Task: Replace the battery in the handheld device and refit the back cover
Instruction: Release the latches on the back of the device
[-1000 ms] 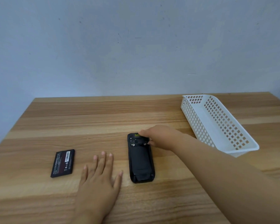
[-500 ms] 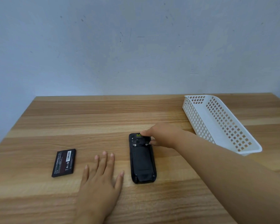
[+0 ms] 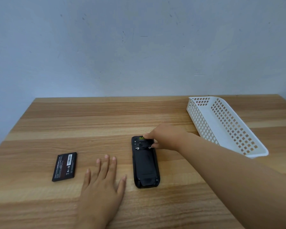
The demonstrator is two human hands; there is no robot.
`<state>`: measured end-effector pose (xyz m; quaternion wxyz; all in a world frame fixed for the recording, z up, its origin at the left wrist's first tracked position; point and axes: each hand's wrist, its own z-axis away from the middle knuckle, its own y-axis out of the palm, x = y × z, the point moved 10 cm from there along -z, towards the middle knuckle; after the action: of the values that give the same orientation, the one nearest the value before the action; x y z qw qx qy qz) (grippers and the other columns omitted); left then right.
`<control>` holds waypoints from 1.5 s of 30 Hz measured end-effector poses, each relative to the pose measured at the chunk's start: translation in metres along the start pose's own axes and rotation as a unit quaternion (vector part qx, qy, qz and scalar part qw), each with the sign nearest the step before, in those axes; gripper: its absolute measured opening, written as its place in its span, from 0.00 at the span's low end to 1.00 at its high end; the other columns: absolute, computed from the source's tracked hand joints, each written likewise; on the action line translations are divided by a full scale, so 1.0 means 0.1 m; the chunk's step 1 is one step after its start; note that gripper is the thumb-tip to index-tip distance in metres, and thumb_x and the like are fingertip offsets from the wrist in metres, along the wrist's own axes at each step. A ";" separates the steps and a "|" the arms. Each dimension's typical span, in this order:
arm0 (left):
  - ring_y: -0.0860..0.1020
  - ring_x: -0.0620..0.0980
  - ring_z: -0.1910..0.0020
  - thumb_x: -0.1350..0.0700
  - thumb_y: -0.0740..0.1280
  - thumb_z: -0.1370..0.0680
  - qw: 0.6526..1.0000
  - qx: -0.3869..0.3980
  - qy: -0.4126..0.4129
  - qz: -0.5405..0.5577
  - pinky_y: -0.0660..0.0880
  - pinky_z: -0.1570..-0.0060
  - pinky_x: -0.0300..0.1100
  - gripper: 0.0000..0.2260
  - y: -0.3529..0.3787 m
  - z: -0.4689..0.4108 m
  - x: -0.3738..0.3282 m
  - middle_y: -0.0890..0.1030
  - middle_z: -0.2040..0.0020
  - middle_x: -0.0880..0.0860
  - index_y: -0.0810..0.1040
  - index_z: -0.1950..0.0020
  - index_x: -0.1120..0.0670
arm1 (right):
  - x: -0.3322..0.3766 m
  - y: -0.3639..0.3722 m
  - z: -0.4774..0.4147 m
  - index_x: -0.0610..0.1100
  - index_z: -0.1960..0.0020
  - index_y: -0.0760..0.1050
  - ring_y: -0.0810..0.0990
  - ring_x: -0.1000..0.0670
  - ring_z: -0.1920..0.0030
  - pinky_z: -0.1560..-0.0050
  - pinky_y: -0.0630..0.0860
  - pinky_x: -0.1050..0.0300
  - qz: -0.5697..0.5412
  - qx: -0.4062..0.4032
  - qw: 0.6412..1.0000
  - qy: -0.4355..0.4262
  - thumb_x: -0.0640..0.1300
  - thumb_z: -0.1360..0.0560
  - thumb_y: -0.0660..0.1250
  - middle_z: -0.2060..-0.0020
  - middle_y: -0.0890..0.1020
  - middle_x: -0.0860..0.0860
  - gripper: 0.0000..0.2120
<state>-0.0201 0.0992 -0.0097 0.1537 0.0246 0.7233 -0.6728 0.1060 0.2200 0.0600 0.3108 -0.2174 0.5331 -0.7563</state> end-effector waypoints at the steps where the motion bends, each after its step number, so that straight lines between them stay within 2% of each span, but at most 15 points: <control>1: 0.44 0.44 0.29 0.35 0.38 0.30 1.000 -0.003 -0.001 0.003 0.45 0.30 0.49 0.33 -0.01 0.00 0.00 0.47 0.27 0.45 0.47 0.27 0.46 | 0.01 0.00 0.00 0.47 0.29 0.66 0.75 0.45 0.39 0.44 0.70 0.55 0.008 0.000 1.000 -0.002 0.44 0.22 0.61 0.39 0.78 0.46 0.21; 5: 0.42 0.43 0.30 0.35 0.37 0.30 1.000 -0.004 -0.003 0.007 0.44 0.30 0.49 0.33 -0.05 0.00 -0.01 0.44 0.27 0.44 0.44 0.27 0.46 | 0.03 0.02 -0.03 0.44 0.32 0.69 0.76 0.45 0.43 0.45 0.72 0.52 0.034 0.007 0.999 -0.007 0.44 0.22 0.61 0.44 0.80 0.45 0.19; 10: 0.41 0.44 0.30 0.35 0.35 0.30 1.000 -0.003 -0.002 0.000 0.43 0.30 0.49 0.32 -0.05 0.01 -0.02 0.42 0.28 0.44 0.42 0.28 0.46 | 0.04 0.01 -0.04 0.44 0.32 0.69 0.76 0.45 0.43 0.45 0.73 0.52 0.036 0.008 0.999 -0.010 0.44 0.22 0.61 0.44 0.80 0.45 0.19; 19: 0.43 0.44 0.29 0.35 0.35 0.31 1.000 -0.003 -0.003 0.003 0.44 0.30 0.49 0.33 -0.06 0.01 -0.02 0.44 0.27 0.45 0.44 0.27 0.46 | 0.00 0.01 -0.08 0.47 0.31 0.68 0.76 0.45 0.42 0.48 0.71 0.55 0.020 0.004 1.000 -0.001 0.44 0.22 0.61 0.42 0.79 0.46 0.19; 22: 0.46 0.45 0.28 0.35 0.37 0.30 1.000 -0.003 -0.005 0.008 0.45 0.30 0.49 0.33 -0.04 0.01 -0.01 0.47 0.26 0.45 0.46 0.27 0.45 | -0.02 -0.01 -0.12 0.47 0.33 0.72 0.77 0.45 0.42 0.46 0.73 0.54 -0.018 -0.018 0.999 0.019 0.43 0.22 0.60 0.42 0.80 0.47 0.17; 25: 0.48 0.46 0.28 0.35 0.39 0.29 1.000 -0.003 -0.004 0.008 0.47 0.30 0.50 0.32 -0.02 0.01 -0.01 0.49 0.26 0.45 0.48 0.27 0.45 | -0.02 0.00 -0.15 0.48 0.32 0.70 0.76 0.45 0.39 0.44 0.71 0.56 -0.041 -0.011 0.999 0.021 0.42 0.22 0.61 0.38 0.78 0.47 0.18; 35: 0.52 0.47 0.28 0.36 0.41 0.28 1.000 -0.008 -0.004 0.010 0.50 0.30 0.51 0.32 -0.02 0.00 0.01 0.54 0.26 0.47 0.53 0.27 0.46 | 0.06 -0.02 -0.10 0.47 0.30 0.67 0.74 0.45 0.38 0.42 0.69 0.55 -0.013 0.007 1.000 0.003 0.43 0.23 0.63 0.38 0.78 0.46 0.22; 45: 0.48 0.45 0.28 0.36 0.39 0.29 1.000 -0.010 -0.004 0.007 0.47 0.30 0.50 0.32 -0.04 0.01 -0.01 0.51 0.26 0.46 0.49 0.27 0.45 | 0.05 -0.02 -0.09 0.47 0.30 0.67 0.72 0.45 0.36 0.41 0.68 0.56 -0.032 0.016 0.999 0.022 0.43 0.23 0.63 0.37 0.77 0.47 0.21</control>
<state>-0.0198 0.0985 -0.0059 0.1616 0.0253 0.7292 -0.6645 0.0966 0.2228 0.0587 0.2779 -0.2132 0.5204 -0.7787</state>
